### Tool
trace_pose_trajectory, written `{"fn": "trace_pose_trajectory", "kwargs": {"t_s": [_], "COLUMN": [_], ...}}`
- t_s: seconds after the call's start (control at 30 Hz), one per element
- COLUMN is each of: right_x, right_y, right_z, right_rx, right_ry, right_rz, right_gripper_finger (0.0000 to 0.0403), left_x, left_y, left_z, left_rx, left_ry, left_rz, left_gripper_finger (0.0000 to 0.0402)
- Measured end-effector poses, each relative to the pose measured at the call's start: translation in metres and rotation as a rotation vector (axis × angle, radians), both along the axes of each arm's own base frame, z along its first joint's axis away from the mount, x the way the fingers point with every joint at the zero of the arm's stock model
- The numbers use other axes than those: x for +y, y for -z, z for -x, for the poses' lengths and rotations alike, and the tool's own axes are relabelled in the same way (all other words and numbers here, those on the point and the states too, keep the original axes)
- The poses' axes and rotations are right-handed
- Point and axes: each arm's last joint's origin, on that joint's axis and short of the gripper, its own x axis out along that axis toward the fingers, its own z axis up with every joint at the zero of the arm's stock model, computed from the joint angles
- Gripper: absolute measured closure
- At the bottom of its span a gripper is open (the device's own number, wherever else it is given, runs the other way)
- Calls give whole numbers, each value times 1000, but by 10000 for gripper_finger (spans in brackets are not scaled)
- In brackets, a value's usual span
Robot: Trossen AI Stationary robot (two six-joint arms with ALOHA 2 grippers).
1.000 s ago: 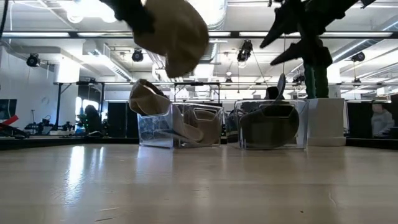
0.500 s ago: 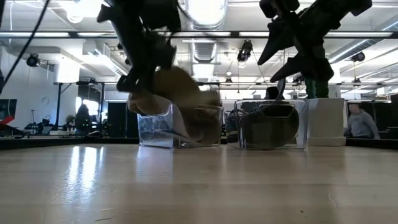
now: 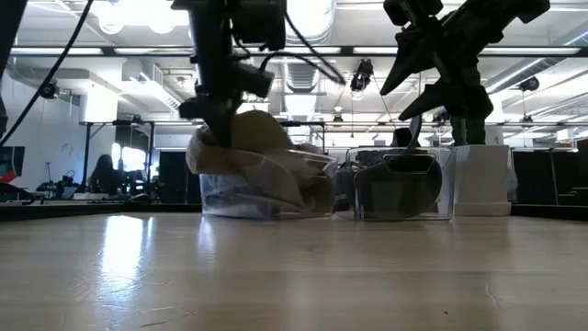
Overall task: Pick & Place hat
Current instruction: Put the brown cap into the left transparent bin, then return to Home Position
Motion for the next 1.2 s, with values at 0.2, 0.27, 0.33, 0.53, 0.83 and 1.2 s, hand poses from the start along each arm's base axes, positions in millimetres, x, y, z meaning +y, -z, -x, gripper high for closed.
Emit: {"fn": "trace_pose_trajectory", "kwargs": {"t_s": [0.2,0.27,0.33,0.53,0.83,1.2], "right_x": [0,0,0,0,0,-7], "right_y": [0,0,0,0,-1,-21], "right_z": [0,0,0,0,-1,-9], "right_rx": [0,0,0,0,-10,-212], "right_ry": [1,1,1,0,-19,-126], "right_rz": [3,3,3,3,21,218], "right_gripper_finger": [209,209,209,209,209,209], "left_x": [-2,-2,-2,-5,-12,-35], "left_y": [-4,-4,-4,-10,-61,-130], "left_z": [-6,-7,-7,-2,30,90], "left_rx": [-79,-102,-111,-118,-319,-876], "left_ry": [-4,-22,-32,-38,-60,141], "left_rz": [86,99,108,112,112,640], "left_gripper_finger": [383,372,356,296,246,246]}}
